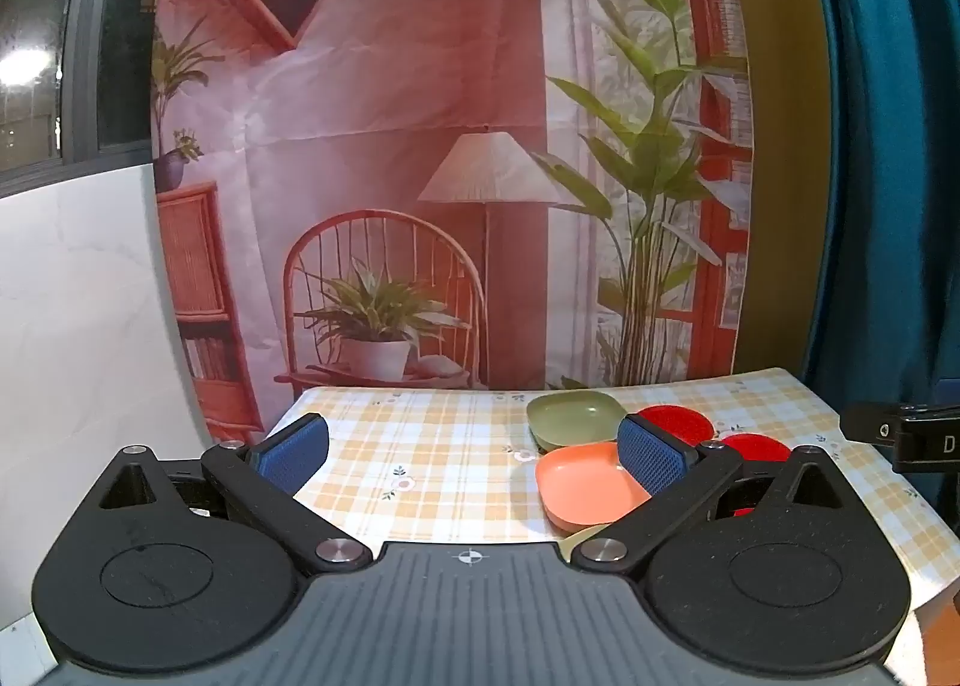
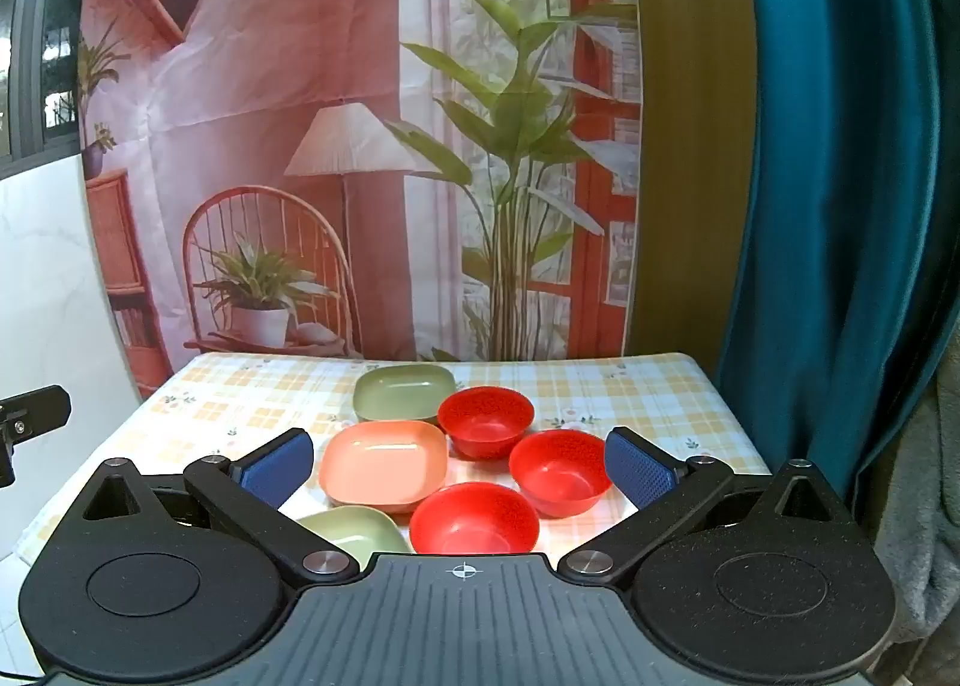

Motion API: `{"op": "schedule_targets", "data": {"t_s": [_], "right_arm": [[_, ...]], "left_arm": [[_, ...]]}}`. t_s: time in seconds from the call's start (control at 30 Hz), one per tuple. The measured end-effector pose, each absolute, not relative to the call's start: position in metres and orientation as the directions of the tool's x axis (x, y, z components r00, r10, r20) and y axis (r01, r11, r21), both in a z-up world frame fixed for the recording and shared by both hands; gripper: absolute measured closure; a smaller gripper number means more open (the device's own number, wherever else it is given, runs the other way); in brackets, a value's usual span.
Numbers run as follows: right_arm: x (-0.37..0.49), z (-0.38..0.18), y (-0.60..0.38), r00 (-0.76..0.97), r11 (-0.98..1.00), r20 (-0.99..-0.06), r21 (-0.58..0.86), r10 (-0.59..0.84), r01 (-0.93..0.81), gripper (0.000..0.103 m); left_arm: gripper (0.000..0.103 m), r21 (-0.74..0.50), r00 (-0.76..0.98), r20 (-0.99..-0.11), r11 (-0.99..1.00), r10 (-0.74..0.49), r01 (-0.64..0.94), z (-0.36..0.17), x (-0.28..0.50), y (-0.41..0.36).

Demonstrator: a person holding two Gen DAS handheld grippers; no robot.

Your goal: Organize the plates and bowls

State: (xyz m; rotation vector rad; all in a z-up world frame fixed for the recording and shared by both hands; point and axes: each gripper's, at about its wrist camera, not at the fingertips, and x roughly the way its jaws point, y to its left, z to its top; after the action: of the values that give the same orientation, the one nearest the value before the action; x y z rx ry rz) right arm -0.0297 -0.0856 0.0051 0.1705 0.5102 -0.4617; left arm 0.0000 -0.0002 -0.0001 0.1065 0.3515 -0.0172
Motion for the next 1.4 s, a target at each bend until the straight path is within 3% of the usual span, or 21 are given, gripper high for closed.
{"op": "schedule_targets", "data": {"t_s": [1.4], "right_arm": [[-0.033, 0.0013, -0.0857, 0.779, 0.884, -0.499, 0.055, -0.379, 0.465, 0.0]], "left_arm": [[0.0, 0.084, 0.944, -0.328, 0.996, 0.016, 0.012, 0.002, -0.003, 0.0013]]}}
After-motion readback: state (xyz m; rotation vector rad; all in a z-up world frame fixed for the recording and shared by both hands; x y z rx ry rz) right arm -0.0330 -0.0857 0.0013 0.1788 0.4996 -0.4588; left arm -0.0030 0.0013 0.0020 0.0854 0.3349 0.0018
